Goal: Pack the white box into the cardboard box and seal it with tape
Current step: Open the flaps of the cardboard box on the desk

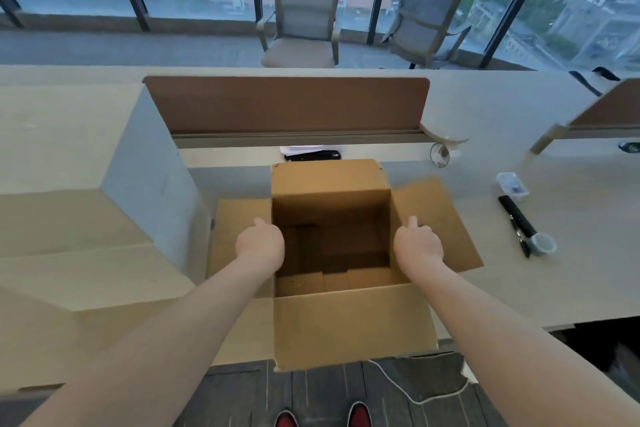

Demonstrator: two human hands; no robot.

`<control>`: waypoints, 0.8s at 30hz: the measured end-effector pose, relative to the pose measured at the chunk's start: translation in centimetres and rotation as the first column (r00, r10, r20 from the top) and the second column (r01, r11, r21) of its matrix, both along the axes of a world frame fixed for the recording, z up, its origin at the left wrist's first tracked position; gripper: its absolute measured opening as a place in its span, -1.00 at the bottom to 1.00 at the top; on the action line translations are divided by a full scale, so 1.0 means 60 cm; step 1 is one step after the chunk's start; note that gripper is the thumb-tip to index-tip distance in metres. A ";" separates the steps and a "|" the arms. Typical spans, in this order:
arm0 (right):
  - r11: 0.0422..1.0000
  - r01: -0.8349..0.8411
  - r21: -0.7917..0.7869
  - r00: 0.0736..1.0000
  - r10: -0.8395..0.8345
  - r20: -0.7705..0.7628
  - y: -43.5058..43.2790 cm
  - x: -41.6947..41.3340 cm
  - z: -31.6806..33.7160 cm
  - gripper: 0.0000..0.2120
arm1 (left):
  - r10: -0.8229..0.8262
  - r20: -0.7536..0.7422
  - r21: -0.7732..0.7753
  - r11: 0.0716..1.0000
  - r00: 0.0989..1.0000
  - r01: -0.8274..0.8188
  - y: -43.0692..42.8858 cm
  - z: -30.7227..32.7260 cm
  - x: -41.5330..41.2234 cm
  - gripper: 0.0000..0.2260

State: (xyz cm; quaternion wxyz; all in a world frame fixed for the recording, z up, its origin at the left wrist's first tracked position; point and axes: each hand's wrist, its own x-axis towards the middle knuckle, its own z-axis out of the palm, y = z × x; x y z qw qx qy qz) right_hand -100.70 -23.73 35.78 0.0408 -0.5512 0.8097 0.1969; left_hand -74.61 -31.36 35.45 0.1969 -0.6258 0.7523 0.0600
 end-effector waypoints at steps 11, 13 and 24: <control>0.956 0.224 -0.191 0.960 -0.184 0.209 -0.050 -0.035 -0.086 -0.72 | 0.268 -0.245 -0.023 0.959 0.932 -0.282 -0.019 -0.065 -0.035 -0.76; 0.947 0.245 -0.209 0.950 -0.190 0.249 -0.052 -0.038 -0.101 -0.78 | 0.305 -0.246 -0.025 0.947 0.920 -0.321 -0.022 -0.071 -0.040 -0.75; 0.938 0.270 -0.217 0.918 -0.183 0.352 -0.065 -0.063 -0.120 -0.78 | 0.397 -0.400 -0.053 0.890 0.826 -0.453 -0.015 -0.101 -0.042 -0.67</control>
